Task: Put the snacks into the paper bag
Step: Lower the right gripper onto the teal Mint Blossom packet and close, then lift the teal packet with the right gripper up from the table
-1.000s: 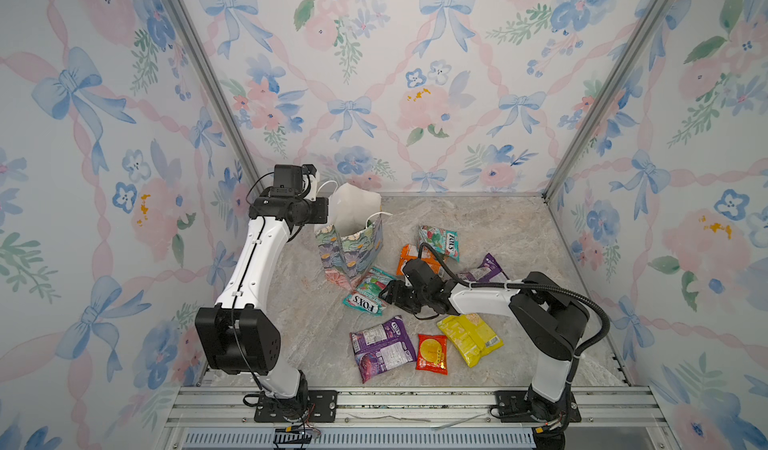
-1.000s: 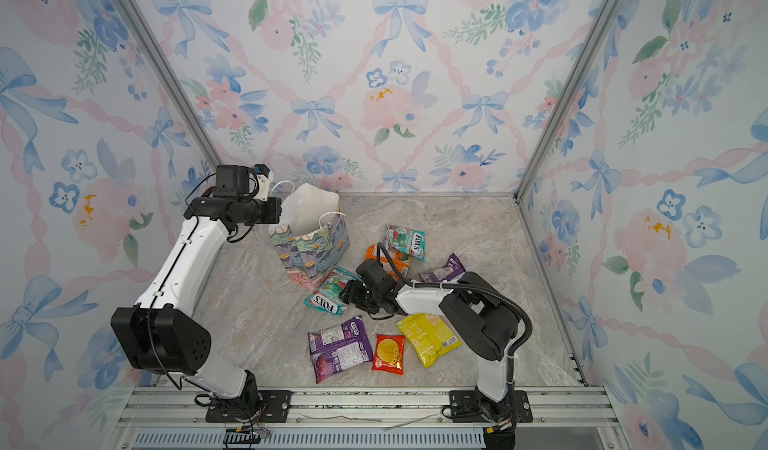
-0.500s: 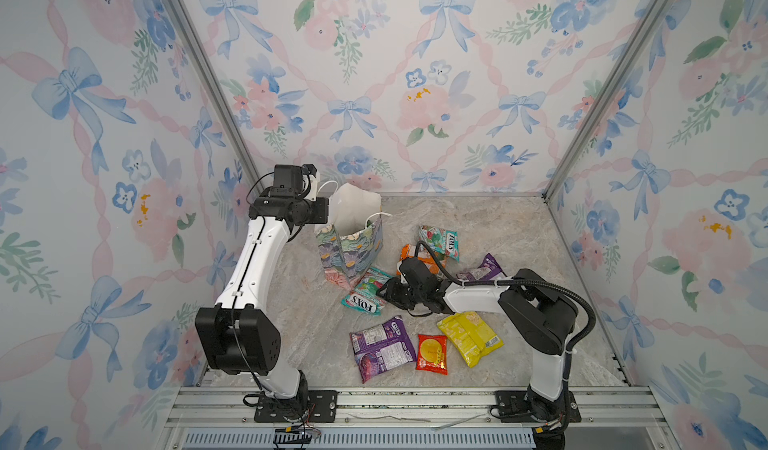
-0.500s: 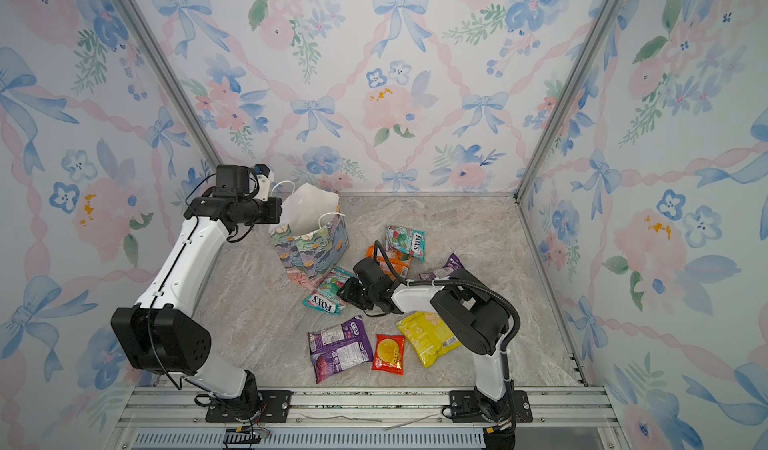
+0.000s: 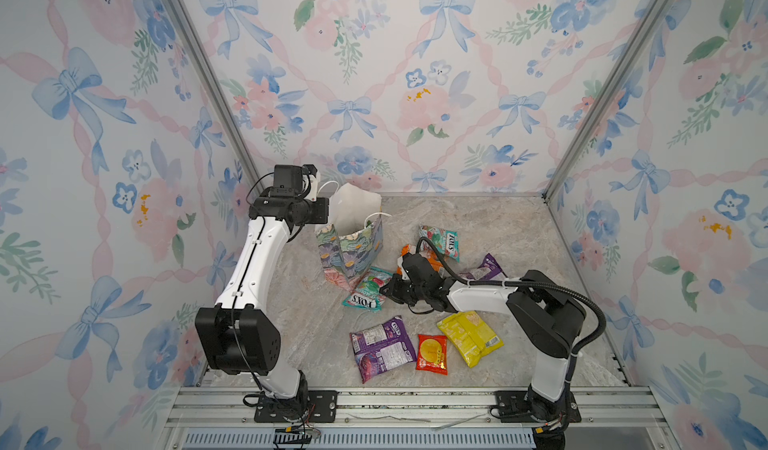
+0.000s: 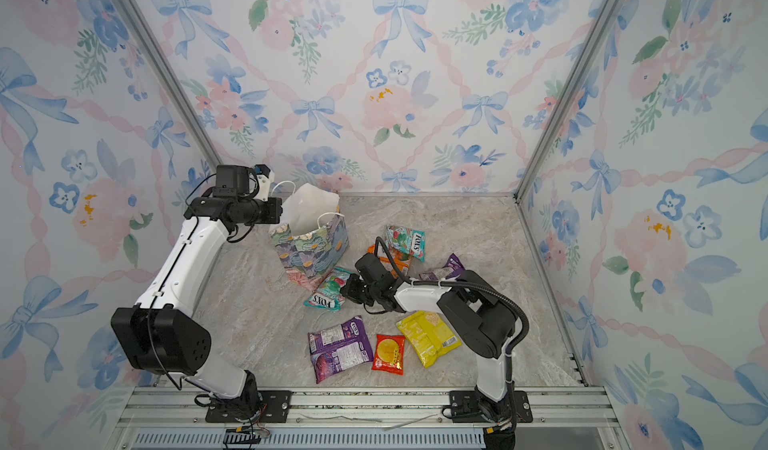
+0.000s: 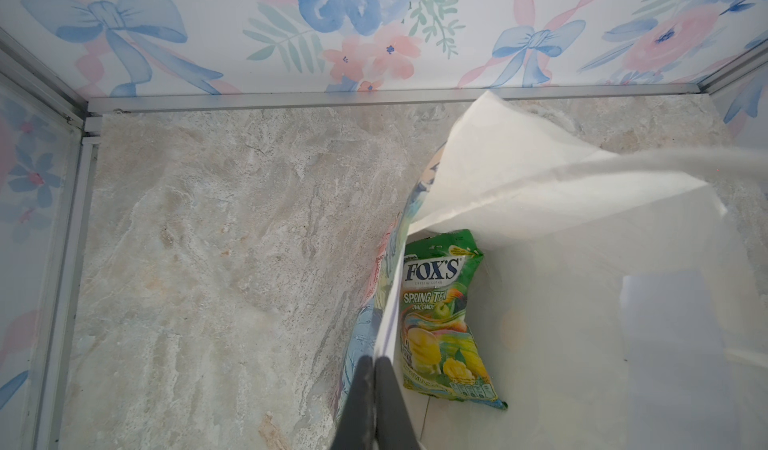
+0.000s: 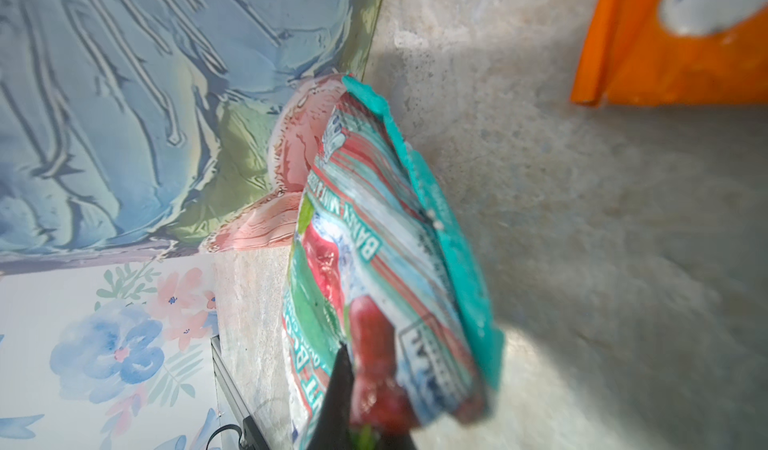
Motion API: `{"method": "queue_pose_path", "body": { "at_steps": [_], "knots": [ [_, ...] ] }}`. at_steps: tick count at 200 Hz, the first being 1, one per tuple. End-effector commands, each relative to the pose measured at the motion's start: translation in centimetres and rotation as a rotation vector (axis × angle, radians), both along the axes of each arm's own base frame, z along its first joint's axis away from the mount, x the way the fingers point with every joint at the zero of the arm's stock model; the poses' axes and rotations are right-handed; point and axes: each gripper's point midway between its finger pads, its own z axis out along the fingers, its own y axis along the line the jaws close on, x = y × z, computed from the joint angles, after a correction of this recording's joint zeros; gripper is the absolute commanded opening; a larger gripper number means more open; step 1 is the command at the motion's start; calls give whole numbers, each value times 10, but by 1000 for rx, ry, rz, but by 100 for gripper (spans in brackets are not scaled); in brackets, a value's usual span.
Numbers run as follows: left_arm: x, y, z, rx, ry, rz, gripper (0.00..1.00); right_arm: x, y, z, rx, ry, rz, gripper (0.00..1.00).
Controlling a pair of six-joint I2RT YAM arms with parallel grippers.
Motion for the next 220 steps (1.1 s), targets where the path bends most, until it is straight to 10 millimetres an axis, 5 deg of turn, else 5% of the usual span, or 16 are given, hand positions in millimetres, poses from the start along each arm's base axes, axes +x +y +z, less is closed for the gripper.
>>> {"method": "queue_pose_path", "body": {
  "at_steps": [1,49,59,149,220],
  "knots": [
    [-5,-2,-5,-22,36,-11,0,7,-12,37,20,-73,6,0],
    [-7,-7,0,-53,29,-21,0,18,-47,64,-40,-132,-15,0],
    [-9,-11,3,-72,24,-36,0,21,-58,82,-46,-165,-28,0],
    [-19,-36,26,-207,6,-101,0,55,-157,132,-146,-301,-182,0],
    [-25,-55,40,-266,-3,-147,0,97,-185,207,-165,-466,-225,0]
  ]
}}
